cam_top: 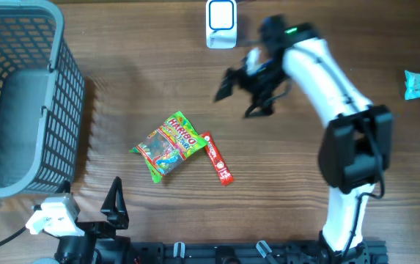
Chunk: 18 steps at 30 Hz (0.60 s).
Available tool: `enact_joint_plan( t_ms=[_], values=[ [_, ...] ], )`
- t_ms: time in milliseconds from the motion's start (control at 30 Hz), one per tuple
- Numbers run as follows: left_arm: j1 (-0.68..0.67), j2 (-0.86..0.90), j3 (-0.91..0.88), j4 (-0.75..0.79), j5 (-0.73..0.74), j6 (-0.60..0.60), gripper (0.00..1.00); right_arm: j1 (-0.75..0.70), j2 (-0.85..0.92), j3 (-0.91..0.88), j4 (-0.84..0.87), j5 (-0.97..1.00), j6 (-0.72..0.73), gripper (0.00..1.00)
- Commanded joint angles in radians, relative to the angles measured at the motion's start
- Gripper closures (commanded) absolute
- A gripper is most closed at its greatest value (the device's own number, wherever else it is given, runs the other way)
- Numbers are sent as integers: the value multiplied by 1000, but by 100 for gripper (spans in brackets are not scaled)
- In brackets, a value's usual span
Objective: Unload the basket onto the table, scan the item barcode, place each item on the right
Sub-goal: 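Grasp the Haribo gummy bag with the right gripper and lift it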
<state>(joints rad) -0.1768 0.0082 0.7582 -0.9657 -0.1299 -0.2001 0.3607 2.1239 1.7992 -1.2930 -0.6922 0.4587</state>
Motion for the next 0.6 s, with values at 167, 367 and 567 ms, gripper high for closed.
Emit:
enact_joint_plan(
  t_ms=[167,367,567],
  values=[
    [-6,-2,-2,2,8,9,0,306,-1,-26,116,175,647,0],
    [-6,-2,-2,2,8,9,0,417,1,-26,169,377,933,0],
    [-6,-2,-2,2,8,9,0,479,46,-43,238,434,1077,0]
  ],
)
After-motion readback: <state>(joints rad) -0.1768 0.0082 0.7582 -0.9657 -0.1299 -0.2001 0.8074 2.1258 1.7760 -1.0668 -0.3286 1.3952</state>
